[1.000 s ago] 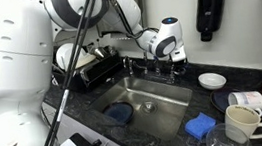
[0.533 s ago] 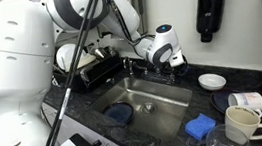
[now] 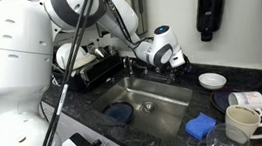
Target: Turn off the water switch on the right tap
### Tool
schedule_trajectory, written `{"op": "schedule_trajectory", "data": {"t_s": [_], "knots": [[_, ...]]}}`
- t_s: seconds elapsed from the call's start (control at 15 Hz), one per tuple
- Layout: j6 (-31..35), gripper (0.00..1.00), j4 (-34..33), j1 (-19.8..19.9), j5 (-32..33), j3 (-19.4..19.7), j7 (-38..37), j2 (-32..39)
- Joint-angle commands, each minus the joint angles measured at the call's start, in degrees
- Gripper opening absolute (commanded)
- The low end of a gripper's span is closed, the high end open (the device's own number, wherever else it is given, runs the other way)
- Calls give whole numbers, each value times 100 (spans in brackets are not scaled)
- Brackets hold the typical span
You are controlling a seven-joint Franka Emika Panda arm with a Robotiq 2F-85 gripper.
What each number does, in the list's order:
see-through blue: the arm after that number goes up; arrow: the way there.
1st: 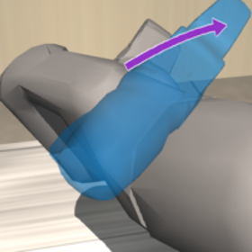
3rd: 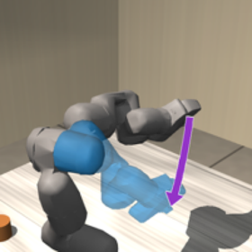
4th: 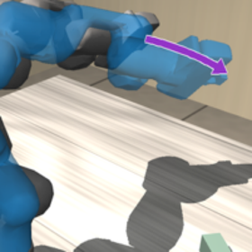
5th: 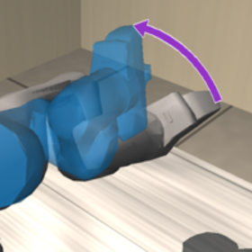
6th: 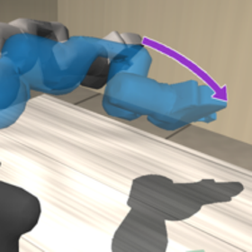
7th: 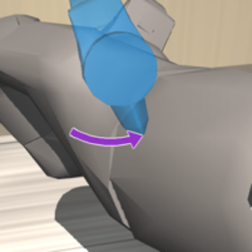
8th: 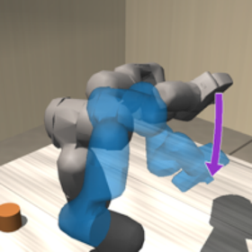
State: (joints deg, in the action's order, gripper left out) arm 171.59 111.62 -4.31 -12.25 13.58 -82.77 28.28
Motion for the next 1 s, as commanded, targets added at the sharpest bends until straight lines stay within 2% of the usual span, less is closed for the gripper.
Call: {"op": "schedule_trajectory", "data": {"t_s": [0.0,0.13,0.2,0.27,0.4,0.73,0.93], "knots": [[-472,0,-295,-678,709,1156,-561,89],[-1286,0,-395,-811,1135,1504,-488,-165],[-1765,0,-489,-627,1361,1380,-396,-303],[-2207,0,-460,-379,1400,1134,-119,-506],[-3136,0,-654,-74,1483,883,208,-737],[-5447,0,-1521,406,2021,640,610,-889],[-6194,0,-1924,652,2139,489,868,-982]]}}
